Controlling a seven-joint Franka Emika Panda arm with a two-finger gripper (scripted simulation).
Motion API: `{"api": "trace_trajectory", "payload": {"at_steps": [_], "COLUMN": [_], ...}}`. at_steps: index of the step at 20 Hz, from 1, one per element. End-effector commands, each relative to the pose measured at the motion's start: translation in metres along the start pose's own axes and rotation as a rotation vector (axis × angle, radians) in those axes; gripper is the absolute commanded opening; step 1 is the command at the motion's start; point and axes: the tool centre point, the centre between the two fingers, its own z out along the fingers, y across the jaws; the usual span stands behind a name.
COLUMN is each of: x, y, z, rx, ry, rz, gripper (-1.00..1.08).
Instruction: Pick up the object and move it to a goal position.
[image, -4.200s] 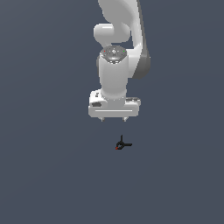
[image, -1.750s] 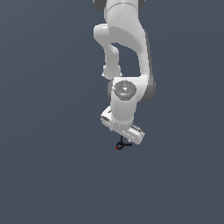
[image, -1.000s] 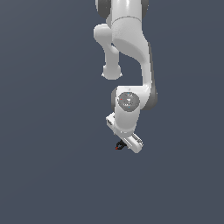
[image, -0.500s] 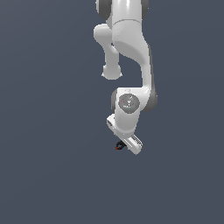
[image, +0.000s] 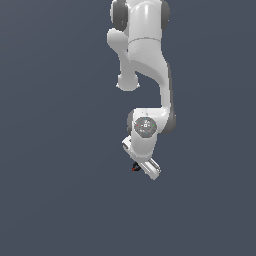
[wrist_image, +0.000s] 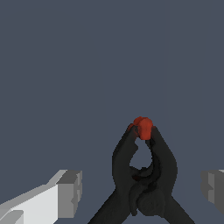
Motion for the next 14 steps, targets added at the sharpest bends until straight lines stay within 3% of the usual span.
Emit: {"api": "trace_trajectory", "payload": {"at_steps": [1,3,4,14], "x": [0.0005,0.0009,0.0009,0.0009], "y": [-0.0010,-0.0014,-0.0014,-0.0014], "z": [0.0039,0.0038,0.0038,0.0037], "rx": [0.001,0.001,0.001,0.001], "ry": [0.001,0.001,0.001,0.001], "rz": [0.000,0.000,0.000,0.000], "gripper": [1.00,1.00,-1.00,-1.00]}}
